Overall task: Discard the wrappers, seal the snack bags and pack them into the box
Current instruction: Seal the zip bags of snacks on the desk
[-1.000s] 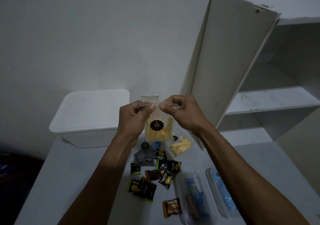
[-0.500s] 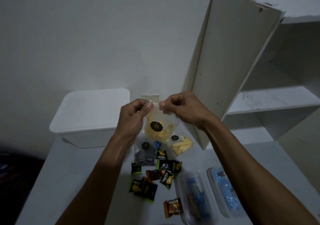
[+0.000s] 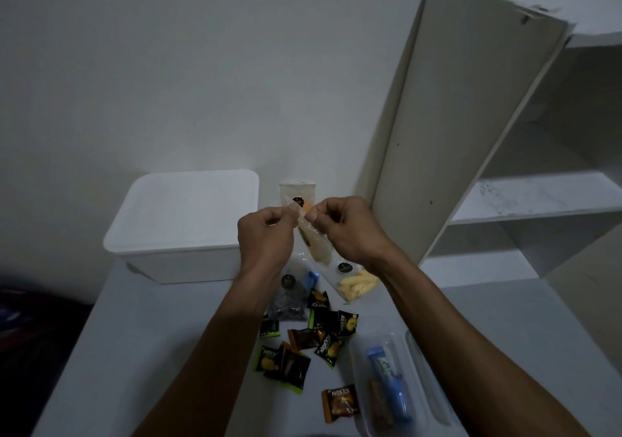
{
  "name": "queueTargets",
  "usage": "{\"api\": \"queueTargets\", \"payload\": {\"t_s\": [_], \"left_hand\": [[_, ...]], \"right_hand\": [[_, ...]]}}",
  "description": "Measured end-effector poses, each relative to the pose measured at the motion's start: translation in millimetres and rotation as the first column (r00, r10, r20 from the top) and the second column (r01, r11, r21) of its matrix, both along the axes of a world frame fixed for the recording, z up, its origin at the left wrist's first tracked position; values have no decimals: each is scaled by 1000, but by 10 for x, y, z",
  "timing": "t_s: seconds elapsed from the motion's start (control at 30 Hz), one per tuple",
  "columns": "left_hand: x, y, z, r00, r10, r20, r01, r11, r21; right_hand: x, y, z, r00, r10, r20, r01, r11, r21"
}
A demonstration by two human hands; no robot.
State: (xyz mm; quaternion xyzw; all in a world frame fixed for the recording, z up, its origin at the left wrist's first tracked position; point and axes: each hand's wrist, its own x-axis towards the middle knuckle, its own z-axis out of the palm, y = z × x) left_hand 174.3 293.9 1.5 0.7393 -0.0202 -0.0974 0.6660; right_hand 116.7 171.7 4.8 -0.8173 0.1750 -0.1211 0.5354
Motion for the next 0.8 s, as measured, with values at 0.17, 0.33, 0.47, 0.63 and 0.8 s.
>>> {"api": "queueTargets", "payload": {"t_s": [0.17,0.33,0.47,0.63,0.8], "left_hand": [[0,-1,71,998,18,-59,-19,1000,-21],[50,20,80,997,42,-60,-43,999,-10],[12,20,89,998,22,-67,-21,1000,10],[-117,16,63,993,-44,-110,52,997,65],[-150,36,65,990,-47,-132,60,993,103]], "right_hand": [[0,23,-15,999,-33,14,33,999,20],[-68,-13,-89,999,7,-39,-8,1000,-13],[-92,43,-120,999,-50,-19,49,998,-39],[-115,104,-137,997,-71,5,71,986,-151],[-165,161,-193,989,-147,2,146,987,-61]]}}
